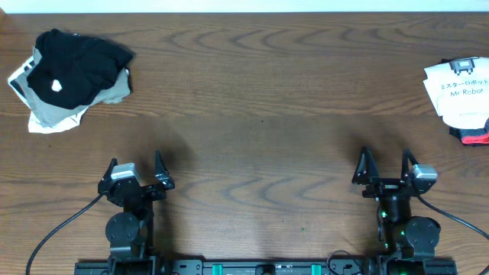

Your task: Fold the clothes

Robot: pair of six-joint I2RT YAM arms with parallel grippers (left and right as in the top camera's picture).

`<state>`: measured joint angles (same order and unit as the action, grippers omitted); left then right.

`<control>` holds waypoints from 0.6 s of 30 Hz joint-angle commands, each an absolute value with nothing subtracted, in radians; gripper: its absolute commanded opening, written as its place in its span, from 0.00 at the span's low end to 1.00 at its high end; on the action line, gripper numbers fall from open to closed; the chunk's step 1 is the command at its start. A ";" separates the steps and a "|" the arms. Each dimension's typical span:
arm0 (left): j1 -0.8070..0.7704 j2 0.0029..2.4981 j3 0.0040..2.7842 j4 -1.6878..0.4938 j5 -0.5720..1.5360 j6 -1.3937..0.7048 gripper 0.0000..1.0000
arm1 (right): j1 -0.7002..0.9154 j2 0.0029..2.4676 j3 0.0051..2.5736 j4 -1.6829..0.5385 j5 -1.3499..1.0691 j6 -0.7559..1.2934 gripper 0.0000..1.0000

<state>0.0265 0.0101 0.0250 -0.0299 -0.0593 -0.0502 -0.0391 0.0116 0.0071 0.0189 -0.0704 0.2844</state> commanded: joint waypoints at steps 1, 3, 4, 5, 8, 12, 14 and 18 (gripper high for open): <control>0.033 0.004 0.004 -0.067 -0.075 -0.038 0.98 | -0.030 0.005 0.005 -0.021 -0.056 0.208 0.99; 0.033 0.004 0.004 -0.067 -0.075 -0.038 0.98 | -0.030 0.005 0.005 -0.071 -0.056 0.184 0.99; 0.033 0.004 0.004 -0.067 -0.075 -0.038 0.98 | -0.030 0.005 0.005 -0.072 -0.058 0.181 0.99; 0.033 0.004 0.004 -0.067 -0.075 -0.038 0.98 | -0.030 0.005 0.005 -0.072 -0.057 0.176 0.99; 0.033 0.004 0.004 -0.067 -0.075 -0.038 0.98 | -0.030 0.005 0.005 -0.072 -0.057 0.167 0.99; 0.033 0.004 0.004 -0.067 -0.075 -0.038 0.98 | -0.031 0.005 0.005 -0.071 -0.056 0.167 0.99; 0.033 0.004 0.004 -0.067 -0.075 -0.038 0.98 | -0.031 0.005 0.005 -0.071 -0.056 0.167 0.99; 0.033 0.004 0.004 -0.067 -0.075 -0.038 0.98 | -0.031 0.005 0.005 -0.071 -0.056 0.167 0.99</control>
